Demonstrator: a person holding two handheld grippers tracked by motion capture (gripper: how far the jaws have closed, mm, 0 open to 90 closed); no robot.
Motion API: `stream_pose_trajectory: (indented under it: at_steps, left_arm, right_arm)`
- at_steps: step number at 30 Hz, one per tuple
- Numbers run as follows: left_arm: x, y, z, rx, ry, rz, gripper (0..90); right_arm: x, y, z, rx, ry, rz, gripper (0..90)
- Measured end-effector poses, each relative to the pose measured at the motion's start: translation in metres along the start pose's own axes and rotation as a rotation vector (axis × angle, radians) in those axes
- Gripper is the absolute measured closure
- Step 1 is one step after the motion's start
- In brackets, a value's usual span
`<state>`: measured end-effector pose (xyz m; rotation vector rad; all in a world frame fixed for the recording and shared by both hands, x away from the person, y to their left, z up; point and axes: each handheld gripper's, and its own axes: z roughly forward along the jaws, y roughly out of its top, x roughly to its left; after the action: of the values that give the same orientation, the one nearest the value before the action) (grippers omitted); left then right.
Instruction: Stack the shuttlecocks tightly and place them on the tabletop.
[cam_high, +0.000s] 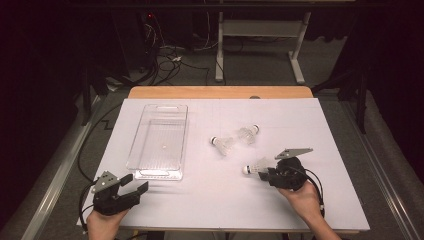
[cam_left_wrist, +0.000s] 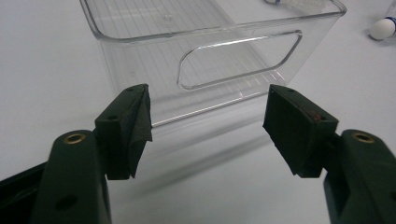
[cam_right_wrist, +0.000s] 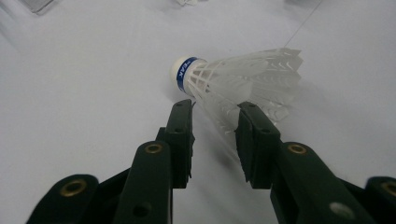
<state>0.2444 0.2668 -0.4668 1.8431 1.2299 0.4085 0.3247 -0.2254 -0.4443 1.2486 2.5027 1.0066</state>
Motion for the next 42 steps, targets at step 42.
stream_pose_trajectory:
  at_steps: [42]
  left_arm:
    - [-0.0003,0.0,-0.0004,-0.002,0.002,0.003,32.9]
  right_arm:
    - [0.0052,0.0101,0.0065,0.036,0.057,-0.052,90.0]
